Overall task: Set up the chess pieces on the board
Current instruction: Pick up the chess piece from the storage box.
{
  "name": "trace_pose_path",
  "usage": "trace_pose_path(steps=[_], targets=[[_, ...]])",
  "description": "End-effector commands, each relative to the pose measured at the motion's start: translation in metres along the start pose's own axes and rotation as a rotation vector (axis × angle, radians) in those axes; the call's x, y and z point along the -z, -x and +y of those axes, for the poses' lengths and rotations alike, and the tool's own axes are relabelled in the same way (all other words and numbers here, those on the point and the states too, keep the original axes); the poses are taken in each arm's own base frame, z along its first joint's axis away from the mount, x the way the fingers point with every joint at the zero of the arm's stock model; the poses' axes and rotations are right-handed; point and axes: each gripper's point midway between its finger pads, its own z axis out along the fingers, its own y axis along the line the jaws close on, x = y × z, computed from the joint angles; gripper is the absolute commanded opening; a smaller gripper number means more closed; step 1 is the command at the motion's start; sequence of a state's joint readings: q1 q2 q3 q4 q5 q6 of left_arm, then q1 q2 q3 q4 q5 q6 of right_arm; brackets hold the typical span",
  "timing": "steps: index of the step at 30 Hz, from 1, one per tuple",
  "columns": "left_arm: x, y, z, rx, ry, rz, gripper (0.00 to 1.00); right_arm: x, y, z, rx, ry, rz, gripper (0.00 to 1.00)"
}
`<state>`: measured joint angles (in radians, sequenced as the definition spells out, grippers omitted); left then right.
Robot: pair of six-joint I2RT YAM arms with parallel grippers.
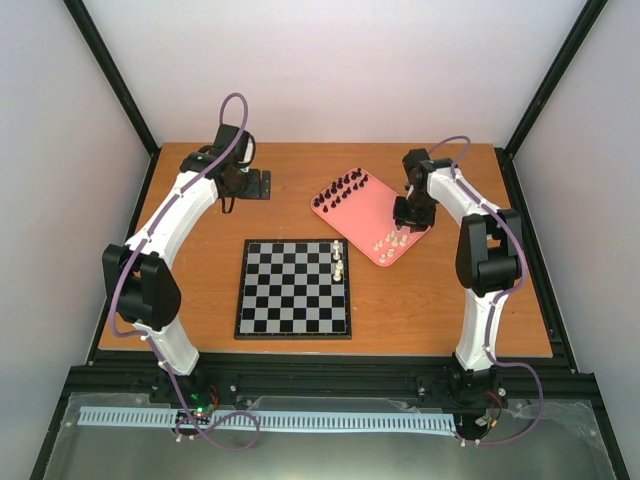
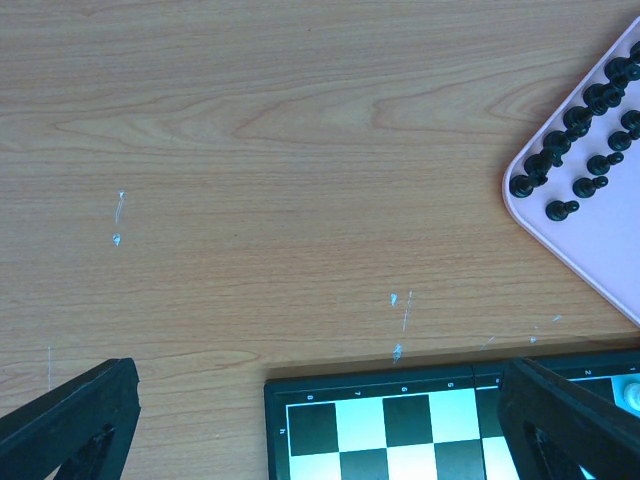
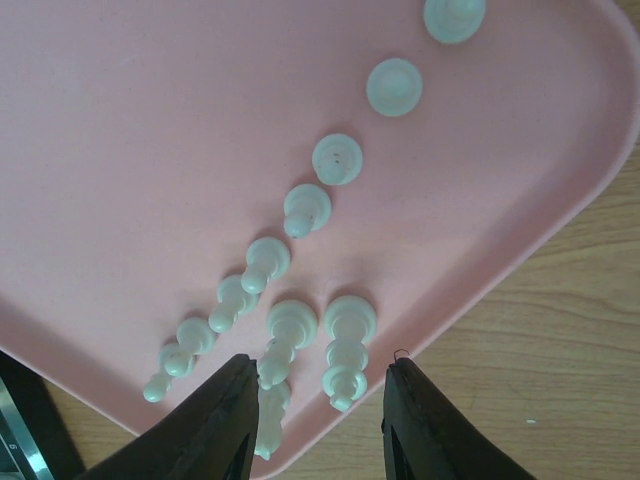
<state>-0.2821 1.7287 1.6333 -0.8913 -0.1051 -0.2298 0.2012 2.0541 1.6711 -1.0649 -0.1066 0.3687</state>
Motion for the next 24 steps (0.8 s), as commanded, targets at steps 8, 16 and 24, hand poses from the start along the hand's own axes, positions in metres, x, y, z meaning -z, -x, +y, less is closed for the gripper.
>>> trace_pose_path(steps=[8, 16, 24], targets=[[0.006, 0.009, -0.002, -0.017, -0.006, -0.02, 1.0, 0.012, 0.01, -0.009, -0.05, -0.025, -0.049, 0.4], [0.005, 0.01, -0.003, -0.017, -0.008, -0.022, 1.0, 0.0, 0.002, -0.017, -0.062, -0.048, -0.025, 0.4], [0.003, 0.009, -0.004, -0.016, -0.013, -0.016, 1.0, -0.009, 0.001, -0.017, -0.075, -0.046, -0.018, 0.37]])
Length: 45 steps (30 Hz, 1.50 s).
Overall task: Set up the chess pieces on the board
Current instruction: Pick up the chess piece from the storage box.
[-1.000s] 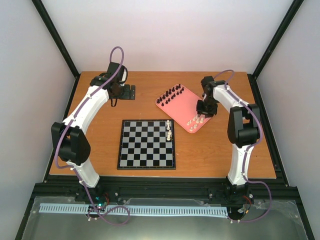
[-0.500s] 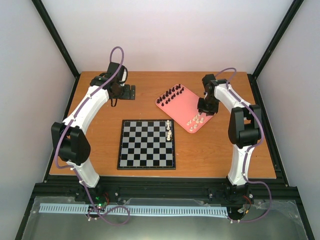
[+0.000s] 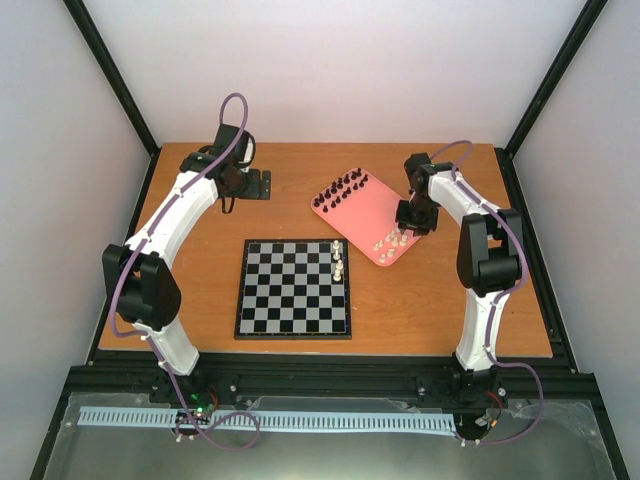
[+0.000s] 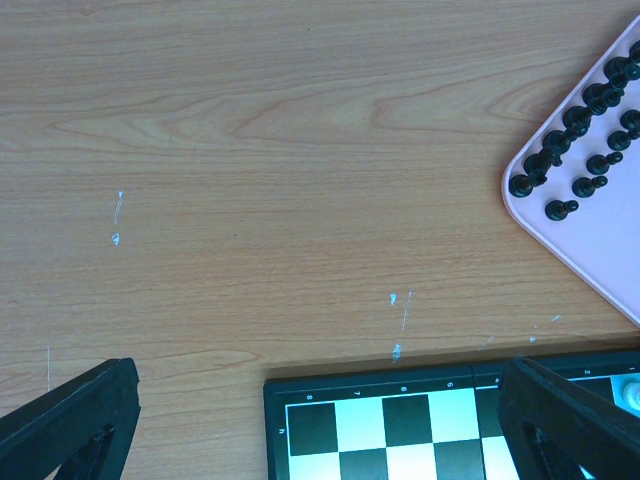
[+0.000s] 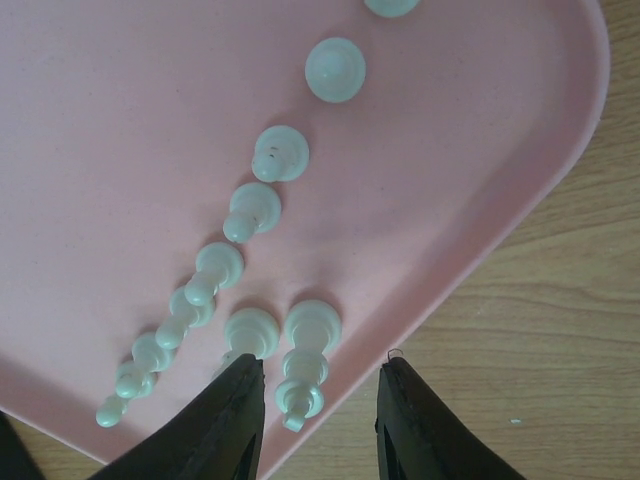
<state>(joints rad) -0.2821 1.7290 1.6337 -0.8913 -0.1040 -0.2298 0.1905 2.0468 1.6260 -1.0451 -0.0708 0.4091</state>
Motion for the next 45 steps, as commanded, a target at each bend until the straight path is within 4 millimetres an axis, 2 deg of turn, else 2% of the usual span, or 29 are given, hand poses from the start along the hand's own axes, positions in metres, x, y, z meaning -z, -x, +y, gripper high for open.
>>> trace_pose_path(steps=[1, 9, 25, 32, 35, 41, 45], targets=[[0.003, 0.009, -0.004, -0.016, -0.012, -0.015, 1.0, -0.002, 0.005, -0.003, -0.024, -0.003, -0.018, 0.37], [0.004, 0.008, -0.004, -0.018, -0.012, -0.015, 1.0, -0.013, 0.003, 0.002, -0.038, 0.026, 0.004, 0.37], [0.003, 0.008, -0.003, -0.018, -0.01, -0.013, 1.0, -0.022, -0.005, 0.0, -0.05, 0.029, 0.028, 0.38], [0.004, 0.008, -0.003, -0.018, -0.012, -0.015, 1.0, -0.023, -0.002, 0.0, -0.054, 0.027, 0.018, 0.36], [0.004, 0.008, -0.003, -0.018, -0.008, -0.014, 1.0, -0.025, -0.002, 0.001, -0.053, 0.026, 0.023, 0.31], [0.004, 0.008, -0.002, -0.019, -0.006, -0.016, 1.0, -0.03, -0.003, 0.001, -0.052, 0.027, 0.034, 0.27], [0.004, 0.008, -0.002, -0.017, -0.005, -0.014, 1.0, -0.026, -0.002, -0.002, -0.042, 0.01, 0.025, 0.12]])
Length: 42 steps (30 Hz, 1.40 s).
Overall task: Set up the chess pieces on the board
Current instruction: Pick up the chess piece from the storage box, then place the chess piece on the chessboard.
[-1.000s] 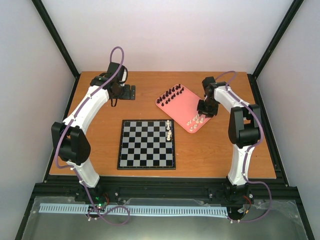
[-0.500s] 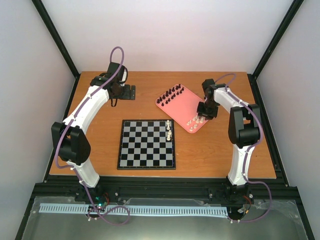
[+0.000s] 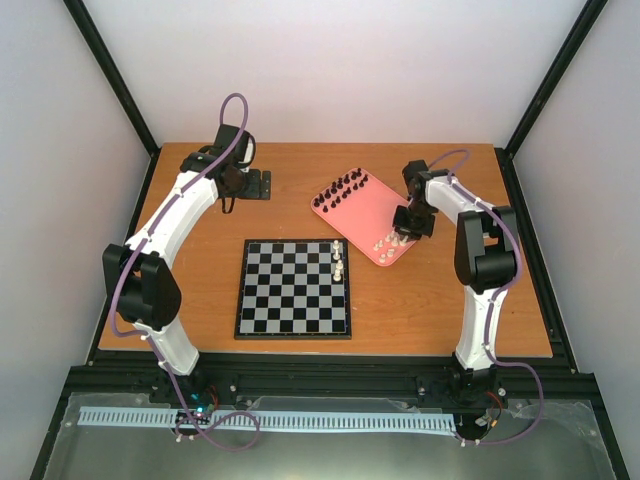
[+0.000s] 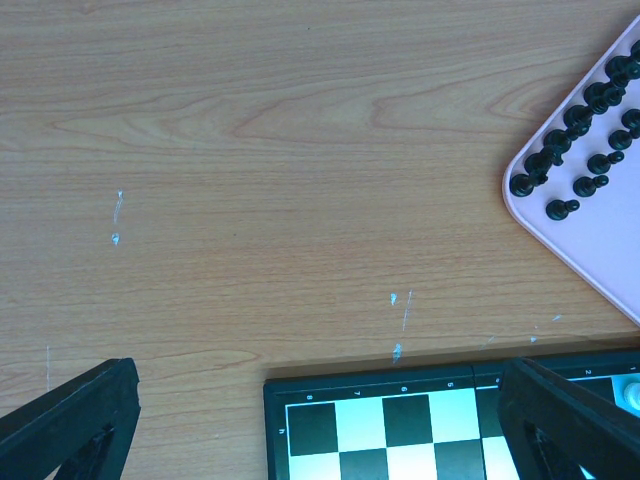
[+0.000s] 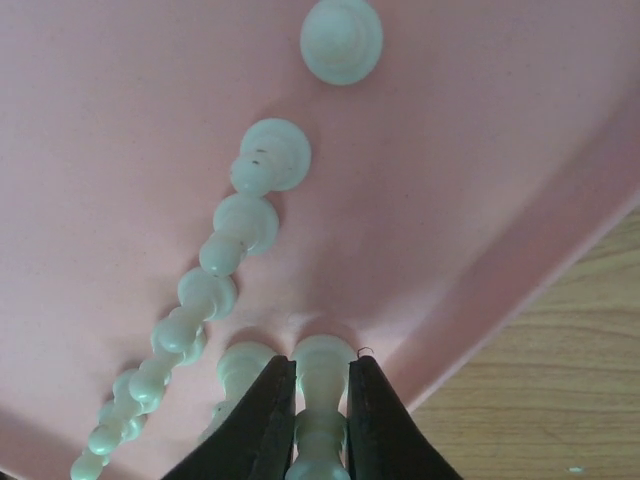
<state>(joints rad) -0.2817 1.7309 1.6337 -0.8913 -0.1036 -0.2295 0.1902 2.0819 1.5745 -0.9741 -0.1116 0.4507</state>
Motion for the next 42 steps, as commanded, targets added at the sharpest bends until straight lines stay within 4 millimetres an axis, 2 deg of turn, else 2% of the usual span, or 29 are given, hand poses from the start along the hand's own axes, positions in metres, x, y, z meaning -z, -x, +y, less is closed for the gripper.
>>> trace_pose_path(steps=[1, 4, 9, 12, 16, 19, 23, 26, 29, 34, 42], targets=[[0.005, 0.008, -0.003, -0.015, -0.008, -0.018, 1.0, 0.003, 0.005, -0.005, 0.005, -0.025, -0.014, 0.09], [0.006, 0.01, -0.004, -0.014, -0.011, -0.023, 1.0, 0.01, 0.008, -0.008, 0.019, -0.045, -0.028, 0.03], [0.009, 0.013, -0.003, -0.014, -0.01, -0.031, 1.0, 0.023, 0.01, -0.009, 0.042, -0.062, -0.04, 0.03], [0.011, 0.014, -0.003, -0.014, -0.01, -0.035, 1.0, 0.041, 0.012, -0.009, 0.065, -0.07, -0.061, 0.03], [0.01, 0.015, -0.004, -0.011, -0.01, -0.03, 1.0, 0.076, 0.013, -0.005, 0.125, -0.084, -0.083, 0.03], [0.011, 0.016, -0.005, -0.009, -0.015, -0.035, 1.0, 0.103, 0.002, 0.01, 0.206, -0.083, -0.088, 0.03], [0.009, 0.017, -0.004, -0.01, -0.014, -0.037, 1.0, 0.123, -0.044, 0.053, 0.372, -0.068, -0.064, 0.03], [0.008, 0.017, -0.005, -0.009, -0.013, -0.037, 1.0, 0.124, -0.086, 0.097, 0.486, -0.007, -0.064, 0.03], [0.007, 0.018, -0.006, -0.006, -0.021, -0.037, 1.0, 0.111, -0.116, 0.122, 0.522, 0.057, -0.035, 0.03], [0.005, 0.017, -0.006, -0.006, -0.019, -0.032, 1.0, 0.096, -0.141, 0.138, 0.565, 0.062, -0.004, 0.03], [-0.001, 0.009, -0.005, -0.013, -0.017, -0.016, 1.0, 0.078, -0.181, 0.146, 0.661, 0.002, 0.032, 0.03]])
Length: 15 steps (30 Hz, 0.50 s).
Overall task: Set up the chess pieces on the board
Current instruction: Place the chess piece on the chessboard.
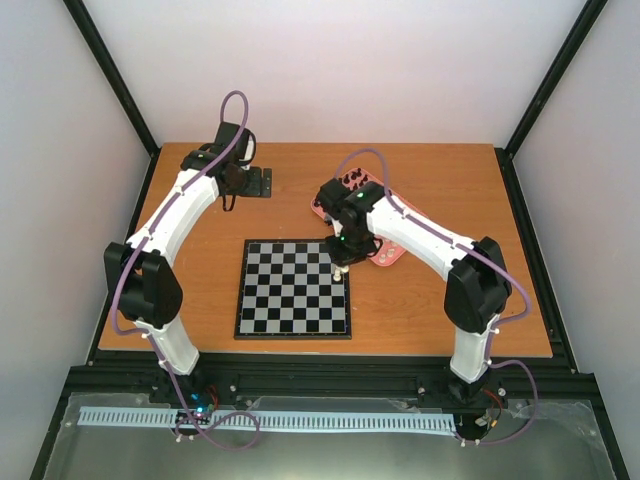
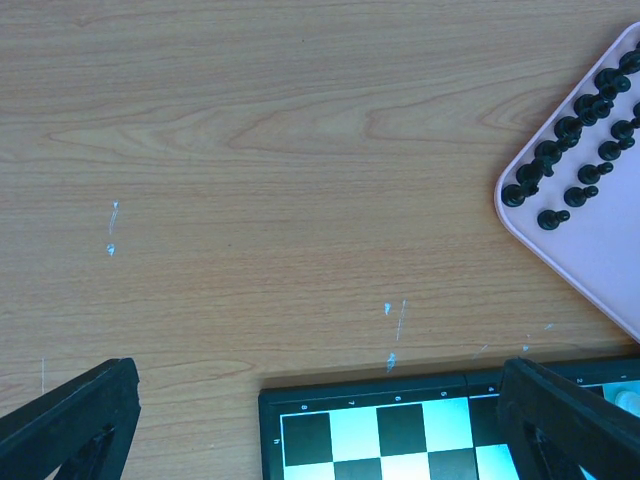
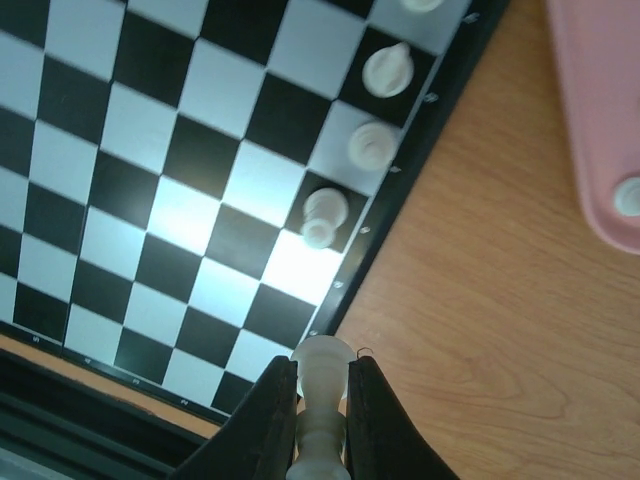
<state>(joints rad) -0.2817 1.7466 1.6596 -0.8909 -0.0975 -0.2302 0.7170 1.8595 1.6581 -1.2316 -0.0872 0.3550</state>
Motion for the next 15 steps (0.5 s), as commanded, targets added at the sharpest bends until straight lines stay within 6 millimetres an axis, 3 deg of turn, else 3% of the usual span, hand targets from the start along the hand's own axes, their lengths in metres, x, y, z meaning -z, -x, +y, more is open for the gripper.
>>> trace_pose_path(steps=[1, 7, 15], targets=[[0.0, 0.003, -0.002, -0.016, -0.005, -0.009, 1.0, -0.011, -0.015, 0.019, 0.047, -0.031, 0.025, 0.03], [0.001, 0.004, -0.002, -0.009, -0.01, -0.015, 1.0, -0.022, -0.023, 0.031, 0.064, -0.067, 0.027, 0.03], [-0.001, 0.002, -0.004, -0.008, -0.02, -0.01, 1.0, -0.051, -0.031, 0.03, 0.069, -0.049, 0.034, 0.03]])
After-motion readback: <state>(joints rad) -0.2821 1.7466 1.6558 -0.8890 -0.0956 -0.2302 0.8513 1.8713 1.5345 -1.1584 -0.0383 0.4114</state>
